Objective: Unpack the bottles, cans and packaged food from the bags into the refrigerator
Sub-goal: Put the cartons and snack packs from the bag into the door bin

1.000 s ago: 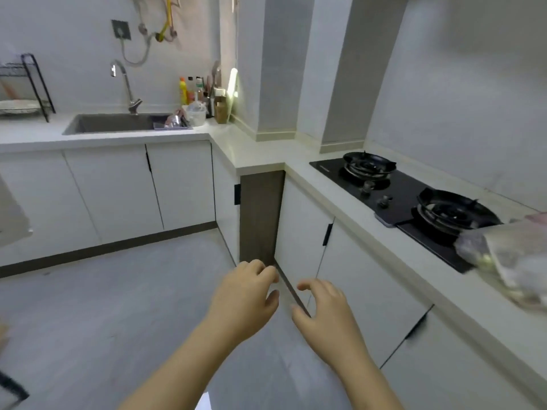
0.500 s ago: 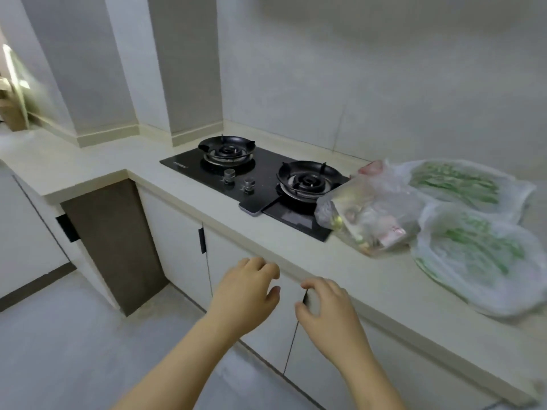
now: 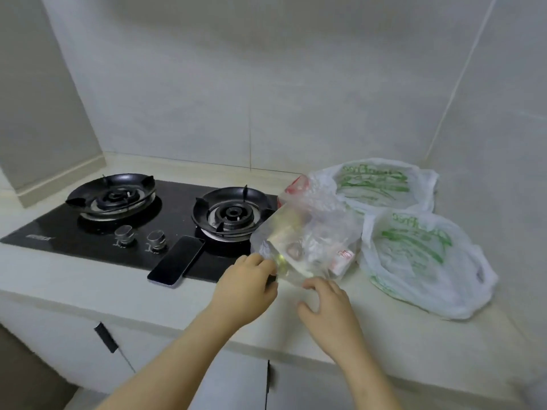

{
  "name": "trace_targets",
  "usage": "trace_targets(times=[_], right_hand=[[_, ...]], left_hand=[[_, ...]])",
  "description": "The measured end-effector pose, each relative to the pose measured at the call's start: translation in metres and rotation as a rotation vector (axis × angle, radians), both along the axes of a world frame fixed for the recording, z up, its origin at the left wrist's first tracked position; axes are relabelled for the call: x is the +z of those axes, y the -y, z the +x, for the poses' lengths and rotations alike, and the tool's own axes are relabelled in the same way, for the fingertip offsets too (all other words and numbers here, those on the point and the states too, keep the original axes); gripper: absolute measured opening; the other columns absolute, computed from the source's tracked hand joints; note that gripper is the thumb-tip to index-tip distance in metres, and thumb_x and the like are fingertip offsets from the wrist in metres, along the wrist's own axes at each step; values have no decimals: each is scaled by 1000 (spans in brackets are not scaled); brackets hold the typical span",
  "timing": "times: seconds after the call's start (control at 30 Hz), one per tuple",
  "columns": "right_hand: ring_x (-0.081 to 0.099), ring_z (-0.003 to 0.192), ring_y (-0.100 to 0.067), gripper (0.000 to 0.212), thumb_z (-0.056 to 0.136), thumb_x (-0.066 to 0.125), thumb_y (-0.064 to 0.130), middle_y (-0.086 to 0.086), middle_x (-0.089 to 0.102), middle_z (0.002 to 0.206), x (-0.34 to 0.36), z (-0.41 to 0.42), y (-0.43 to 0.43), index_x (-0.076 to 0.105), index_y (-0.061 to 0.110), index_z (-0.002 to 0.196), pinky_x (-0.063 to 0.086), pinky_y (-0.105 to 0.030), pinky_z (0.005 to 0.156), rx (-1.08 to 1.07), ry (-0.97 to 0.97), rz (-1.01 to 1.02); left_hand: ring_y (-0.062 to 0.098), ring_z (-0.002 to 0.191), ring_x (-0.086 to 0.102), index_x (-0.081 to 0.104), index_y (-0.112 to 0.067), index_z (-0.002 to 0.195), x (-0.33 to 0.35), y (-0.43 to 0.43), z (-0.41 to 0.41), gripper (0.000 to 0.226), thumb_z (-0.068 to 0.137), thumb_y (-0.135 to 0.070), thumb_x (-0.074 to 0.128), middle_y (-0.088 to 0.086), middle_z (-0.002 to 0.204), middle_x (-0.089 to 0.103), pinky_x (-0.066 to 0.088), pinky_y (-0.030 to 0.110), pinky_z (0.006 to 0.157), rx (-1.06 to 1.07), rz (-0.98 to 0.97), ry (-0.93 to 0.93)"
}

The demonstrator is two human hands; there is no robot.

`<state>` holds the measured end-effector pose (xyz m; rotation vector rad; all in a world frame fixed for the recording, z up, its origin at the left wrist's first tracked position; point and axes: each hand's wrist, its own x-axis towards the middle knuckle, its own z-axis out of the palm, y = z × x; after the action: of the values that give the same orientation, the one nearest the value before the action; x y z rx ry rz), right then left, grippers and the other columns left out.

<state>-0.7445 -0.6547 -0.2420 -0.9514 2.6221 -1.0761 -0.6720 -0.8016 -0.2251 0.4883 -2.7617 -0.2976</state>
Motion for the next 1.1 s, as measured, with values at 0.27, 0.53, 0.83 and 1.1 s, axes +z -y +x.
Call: trace_targets(times=[0.27, 0.53, 0.83, 1.1], right_hand=[[49, 108, -16, 30, 82, 61, 17, 6, 51, 115, -13, -55, 17, 58, 20, 112, 37, -22, 86, -154, -62, -98], [6, 145, -15, 71, 88, 56, 41, -1, 6, 157, -8, -155, 31, 19, 26, 147, 19, -35, 117, -191, 31, -168], [46, 128, -24, 40, 82, 49, 20, 3, 64, 120, -34, -185, 57, 59, 21, 121, 35, -39, 104, 65, -301, 103], [53, 64, -8, 19, 68, 42, 20, 14, 60, 63, -53, -159, 68, 48, 33, 80, 34, -29, 97, 378, -451, -180]], left_hand=[[34, 94, 60, 63, -19, 100, -17, 31, -78, 33, 71, -29, 52, 3, 106, 61, 53, 41, 68, -114, 1, -7], [28, 142, -20, -3, -44, 145, -28, 36, -162, 75, 87, -61, 41, -2, 156, -20, 1, 61, 110, 12, 92, 293], [16, 93, 62, 60, -28, 117, -57, 41, -164, 40, 85, -6, 48, -5, 95, 68, 48, 34, 84, 181, 421, 98], [7, 102, 54, 51, -30, 110, -46, 36, -143, 27, 88, -16, 48, -8, 111, 58, 42, 17, 80, 332, 746, -387]])
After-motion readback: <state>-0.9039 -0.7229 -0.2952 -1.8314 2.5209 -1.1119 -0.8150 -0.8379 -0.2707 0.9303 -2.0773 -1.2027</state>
